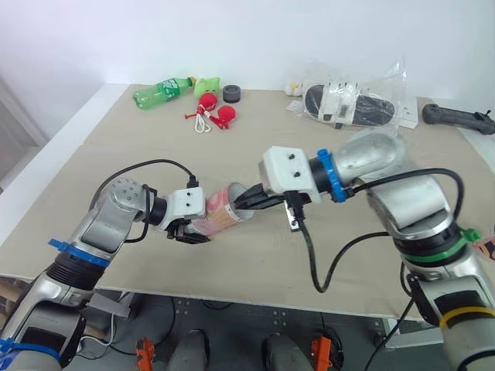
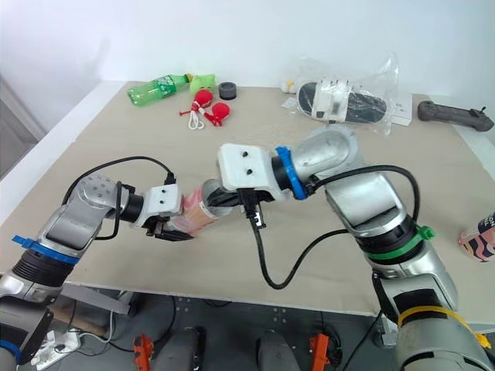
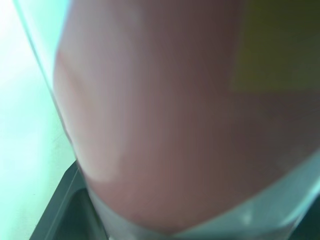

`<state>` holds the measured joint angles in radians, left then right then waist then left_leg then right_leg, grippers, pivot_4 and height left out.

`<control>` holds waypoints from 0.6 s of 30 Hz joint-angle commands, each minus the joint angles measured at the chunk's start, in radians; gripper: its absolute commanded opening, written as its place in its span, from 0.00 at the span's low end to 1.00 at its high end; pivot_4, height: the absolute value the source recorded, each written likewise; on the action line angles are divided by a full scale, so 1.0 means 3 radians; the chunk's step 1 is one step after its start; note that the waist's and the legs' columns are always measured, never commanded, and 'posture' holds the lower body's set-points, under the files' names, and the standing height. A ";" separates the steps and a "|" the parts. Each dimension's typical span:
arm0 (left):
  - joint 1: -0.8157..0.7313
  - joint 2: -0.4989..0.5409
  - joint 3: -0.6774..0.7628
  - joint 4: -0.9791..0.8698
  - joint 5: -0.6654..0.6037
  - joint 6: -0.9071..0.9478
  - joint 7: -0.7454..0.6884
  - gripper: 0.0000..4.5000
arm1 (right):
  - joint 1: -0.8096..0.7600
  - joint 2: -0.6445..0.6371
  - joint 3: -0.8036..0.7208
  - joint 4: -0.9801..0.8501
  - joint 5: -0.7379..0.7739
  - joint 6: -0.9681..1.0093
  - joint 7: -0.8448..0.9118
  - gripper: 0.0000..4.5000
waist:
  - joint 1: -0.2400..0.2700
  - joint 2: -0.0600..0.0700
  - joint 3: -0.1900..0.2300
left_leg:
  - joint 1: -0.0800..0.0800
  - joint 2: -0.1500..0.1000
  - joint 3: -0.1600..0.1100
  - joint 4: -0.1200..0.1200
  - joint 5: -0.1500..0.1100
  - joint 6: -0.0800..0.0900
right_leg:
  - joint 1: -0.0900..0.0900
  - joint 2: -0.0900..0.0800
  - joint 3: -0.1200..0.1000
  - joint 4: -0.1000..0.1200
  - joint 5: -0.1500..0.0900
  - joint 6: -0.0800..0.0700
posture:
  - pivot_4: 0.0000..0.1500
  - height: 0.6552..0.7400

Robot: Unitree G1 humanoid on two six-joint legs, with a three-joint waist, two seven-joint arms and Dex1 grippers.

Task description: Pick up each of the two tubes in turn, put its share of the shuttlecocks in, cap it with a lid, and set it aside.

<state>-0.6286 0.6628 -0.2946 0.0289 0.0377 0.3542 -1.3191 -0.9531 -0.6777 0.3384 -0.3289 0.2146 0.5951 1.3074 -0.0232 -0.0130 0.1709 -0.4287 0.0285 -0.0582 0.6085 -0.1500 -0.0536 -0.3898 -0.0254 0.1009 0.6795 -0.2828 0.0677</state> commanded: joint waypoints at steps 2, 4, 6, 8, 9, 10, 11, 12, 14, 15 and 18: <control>0.0051 -0.0151 -0.0186 0.0066 -0.0019 -0.0026 0.0040 0.64 | -0.0089 -0.0170 -0.0219 0.0050 0.0122 -0.0020 0.0066 0.01 | 0.0007 0.0000 0.0000 | -0.0001 0.0000 0.0003 0.0000 0.0000 0.0000 | 0.0001 -0.0002 -0.0001 0.0000 0.0000 0.0000 | 1.00 1.00; 0.0050 -0.0192 -0.0144 0.0060 -0.0036 -0.0065 0.0096 0.64 | -0.0036 -0.0471 -0.0302 0.0117 0.0095 -0.0072 0.0195 0.01 | 0.0024 0.0002 0.0001 | -0.0006 -0.0001 0.0006 0.0001 0.0002 0.0001 | 0.0001 -0.0005 -0.0002 -0.0002 -0.0002 0.0003 | 1.00 1.00; 0.0052 -0.0256 -0.0082 0.0050 -0.0083 -0.0095 0.0159 0.64 | 0.0072 -0.0833 -0.0376 0.0221 0.0058 -0.0207 0.0387 0.01 | 0.0037 0.0002 0.0001 | -0.0014 0.0000 0.0011 0.0005 0.0004 0.0002 | -0.0006 -0.0011 -0.0009 -0.0010 -0.0009 0.0008 | 1.00 1.00; 0.0056 -0.0327 -0.0012 0.0012 -0.0158 -0.0077 0.0210 0.64 | 0.0176 -0.1121 -0.0430 0.0332 0.0037 -0.0350 0.0541 0.01 | 0.0056 0.0002 0.0001 | -0.0023 -0.0001 0.0020 0.0007 0.0005 0.0002 | -0.0001 -0.0018 -0.0011 -0.0021 -0.0014 0.0013 | 1.00 1.00; 0.0064 -0.0376 0.0037 -0.0022 -0.0206 -0.0068 0.0256 0.64 | 0.0242 -0.1294 -0.0465 0.0434 -0.0009 -0.0450 0.0616 0.07 | 0.0066 0.0002 0.0001 | -0.0029 0.0000 0.0024 0.0007 0.0005 0.0002 | 0.0000 -0.0020 -0.0012 -0.0027 -0.0014 0.0016 | 1.00 1.00; 0.0073 -0.0420 0.0077 -0.0050 -0.0246 -0.0074 0.0297 0.64 | 0.0306 -0.1462 -0.0482 0.0541 -0.0053 -0.0550 0.0709 0.15 | 0.0076 0.0002 0.0002 | -0.0034 0.0000 0.0027 0.0008 0.0005 0.0003 | 0.0002 -0.0022 -0.0012 -0.0036 -0.0012 0.0019 | 1.00 1.00; 0.0086 -0.0457 0.0110 -0.0072 -0.0282 -0.0072 0.0333 0.64 | 0.0375 -0.1619 -0.0501 0.0646 -0.0090 -0.0666 0.0803 0.23 | 0.0076 0.0000 0.0003 | -0.0045 -0.0001 0.0034 0.0007 0.0005 0.0003 | 0.0008 -0.0026 -0.0009 -0.0042 0.0001 0.0027 | 1.00 1.00; 0.0101 -0.0493 0.0136 -0.0090 -0.0314 -0.0072 0.0370 0.64 | 0.0444 -0.1765 -0.0519 0.0764 -0.0125 -0.0778 0.0888 0.34 | 0.0078 -0.0001 0.0004 | -0.0049 -0.0002 0.0039 0.0007 0.0004 0.0003 | 0.0003 -0.0029 -0.0006 -0.0044 0.0009 0.0027 | 1.00 1.00; 0.0130 -0.0563 0.0174 -0.0120 -0.0377 -0.0087 0.0434 0.64 | 0.0539 -0.1991 -0.0516 0.1048 -0.0251 -0.1045 0.0985 0.53 | 0.0070 -0.0002 0.0006 | -0.0057 -0.0003 0.0043 0.0006 0.0001 0.0005 | -0.0004 -0.0030 -0.0004 -0.0048 0.0008 0.0026 | 1.00 1.00; 0.0138 -0.0602 0.0183 -0.0134 -0.0412 -0.0089 0.0473 0.64 | 0.0568 -0.2074 -0.0494 0.1177 -0.0311 -0.1170 0.1007 0.65 | 0.0067 0.0000 0.0007 | -0.0058 -0.0003 0.0044 0.0005 -0.0001 0.0006 | -0.0006 -0.0030 -0.0004 -0.0048 0.0007 0.0024 | 1.00 1.00; 0.0160 -0.0762 0.0200 -0.0184 -0.0521 -0.0069 0.0618 0.64 | 0.0651 -0.2248 -0.0412 0.1491 -0.0390 -0.1423 0.1023 0.98 | 0.0041 0.0001 0.0009 | -0.0058 0.0000 0.0044 -0.0005 -0.0004 0.0011 | -0.0013 -0.0025 -0.0004 -0.0047 0.0003 0.0018 | 1.00 1.00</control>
<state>-0.5756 0.4517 -0.2585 0.0258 -0.0844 0.3343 -1.1621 -0.7587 -1.3198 0.2294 0.0850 0.1096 0.2250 1.5658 -0.0110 -0.0127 0.1736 -0.4460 0.0287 -0.0453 0.6062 -0.1513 -0.0504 -0.3938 -0.0326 0.0995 0.6655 -0.2821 0.0726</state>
